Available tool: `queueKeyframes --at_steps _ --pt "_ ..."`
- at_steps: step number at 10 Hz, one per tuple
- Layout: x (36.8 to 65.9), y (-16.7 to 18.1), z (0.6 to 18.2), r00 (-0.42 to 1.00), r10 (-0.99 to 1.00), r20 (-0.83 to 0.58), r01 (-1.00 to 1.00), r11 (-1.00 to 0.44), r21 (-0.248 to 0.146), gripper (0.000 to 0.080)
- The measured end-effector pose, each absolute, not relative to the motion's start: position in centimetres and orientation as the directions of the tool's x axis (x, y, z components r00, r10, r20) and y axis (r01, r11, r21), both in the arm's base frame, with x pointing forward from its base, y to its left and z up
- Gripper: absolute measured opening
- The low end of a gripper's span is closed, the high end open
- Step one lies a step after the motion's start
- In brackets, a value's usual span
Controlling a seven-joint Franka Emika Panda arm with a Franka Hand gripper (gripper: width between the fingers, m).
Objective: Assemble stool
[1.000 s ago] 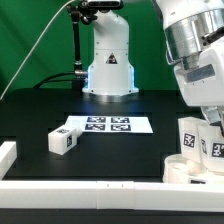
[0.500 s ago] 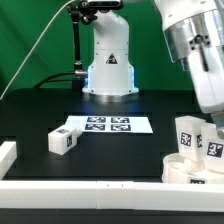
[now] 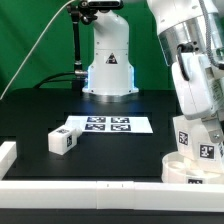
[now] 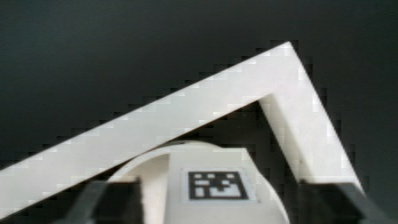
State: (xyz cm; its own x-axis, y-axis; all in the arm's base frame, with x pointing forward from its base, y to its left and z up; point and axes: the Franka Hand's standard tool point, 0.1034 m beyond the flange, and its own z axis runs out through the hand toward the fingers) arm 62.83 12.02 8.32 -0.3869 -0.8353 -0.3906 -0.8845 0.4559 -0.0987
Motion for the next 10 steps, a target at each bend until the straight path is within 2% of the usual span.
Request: queueKeyframes --at_steps 1,2,4,7,8,10 --pt "62.8 12.0 9.2 -0.355 -0.848 -0.394 -0.898 0.427 -0.108 0.0548" --pt "62.9 11.8 10.1 -0.319 -0.862 -0.394 -0.908 0.397 -0.132 0.0636" --pt "63.2 11.8 11.7 -0.313 -0.857 -0.409 -0.903 0.402 -0.152 0.0646" --pt "63.3 11.8 11.9 -0.296 -0.861 -0.414 -0.906 0.390 -0.163 0.0649" --pt "63.2 11.9 11.9 -0.205 -0.896 -0.394 -0.934 0.300 -0.196 0.0649" --pt "63.1 11.9 12.2 0.181 -0.940 -0.288 -0.960 -0.105 -0.259 0.0649"
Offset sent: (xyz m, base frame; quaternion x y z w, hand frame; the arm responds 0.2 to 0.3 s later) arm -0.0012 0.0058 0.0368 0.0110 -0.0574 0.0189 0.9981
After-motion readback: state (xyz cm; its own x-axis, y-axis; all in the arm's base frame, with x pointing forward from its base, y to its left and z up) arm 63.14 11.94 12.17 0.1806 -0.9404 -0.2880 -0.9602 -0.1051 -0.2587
